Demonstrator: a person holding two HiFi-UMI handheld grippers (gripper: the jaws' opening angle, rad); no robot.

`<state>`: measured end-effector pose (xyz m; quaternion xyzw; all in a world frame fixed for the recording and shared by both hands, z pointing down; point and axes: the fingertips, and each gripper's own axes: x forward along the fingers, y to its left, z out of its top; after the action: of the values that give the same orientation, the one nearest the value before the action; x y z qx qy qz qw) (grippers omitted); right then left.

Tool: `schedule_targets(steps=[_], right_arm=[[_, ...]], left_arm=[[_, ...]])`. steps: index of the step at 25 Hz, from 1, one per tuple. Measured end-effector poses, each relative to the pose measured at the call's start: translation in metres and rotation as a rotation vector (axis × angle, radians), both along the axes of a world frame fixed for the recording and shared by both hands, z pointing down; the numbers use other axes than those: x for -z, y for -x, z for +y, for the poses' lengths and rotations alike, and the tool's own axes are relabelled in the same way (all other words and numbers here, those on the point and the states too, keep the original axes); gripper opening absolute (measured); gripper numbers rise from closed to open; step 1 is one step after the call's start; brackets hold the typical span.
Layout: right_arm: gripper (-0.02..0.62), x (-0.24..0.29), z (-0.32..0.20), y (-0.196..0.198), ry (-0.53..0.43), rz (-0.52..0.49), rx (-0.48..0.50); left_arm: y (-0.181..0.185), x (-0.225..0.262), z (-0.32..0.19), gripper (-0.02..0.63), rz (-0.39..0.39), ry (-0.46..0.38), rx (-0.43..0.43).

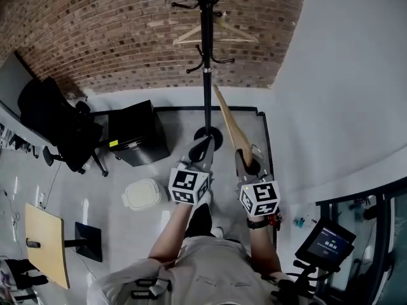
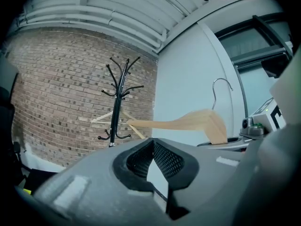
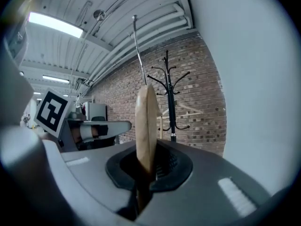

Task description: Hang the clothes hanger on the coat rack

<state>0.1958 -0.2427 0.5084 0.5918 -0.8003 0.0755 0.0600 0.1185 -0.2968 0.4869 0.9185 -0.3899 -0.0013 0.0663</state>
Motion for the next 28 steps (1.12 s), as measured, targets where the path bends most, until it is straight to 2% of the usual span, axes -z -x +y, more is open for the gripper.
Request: schedule_targets(steps=[5, 10, 17, 20, 24, 28], right_arm=[[0.006, -0.006, -0.068, 0.001, 0.007, 0.030, 0.028], [0.006, 0.007, -0.132, 0.009, -0.006, 0.154, 0.056], [0.006, 0.018, -0.195, 0.022, -0.002, 0.086, 0.128], [0.006, 0.014, -0.207, 0.022, 0.015, 0.115, 0.197], [0.006, 0.017, -0.225, 0.020, 0.032, 0.190, 0.345], [0.005, 0.045, -0.256, 0.006, 0.024, 0.170, 0.512]], left_arm=[[0.006, 0.000, -0.069, 0.002, -0.008, -0.036, 0.023], [0.014, 0.028, -0.129, 0.002, -0.010, -0.097, 0.047], [0.037, 0.033, -0.189, 0.002, -0.012, -0.104, 0.068], [0.044, 0.032, -0.207, 0.002, -0.011, -0.107, 0.086], [0.044, 0.041, -0.226, 0.002, -0.021, -0.119, 0.090], [0.044, 0.063, -0.243, 0.002, -0.026, -0.145, 0.102]])
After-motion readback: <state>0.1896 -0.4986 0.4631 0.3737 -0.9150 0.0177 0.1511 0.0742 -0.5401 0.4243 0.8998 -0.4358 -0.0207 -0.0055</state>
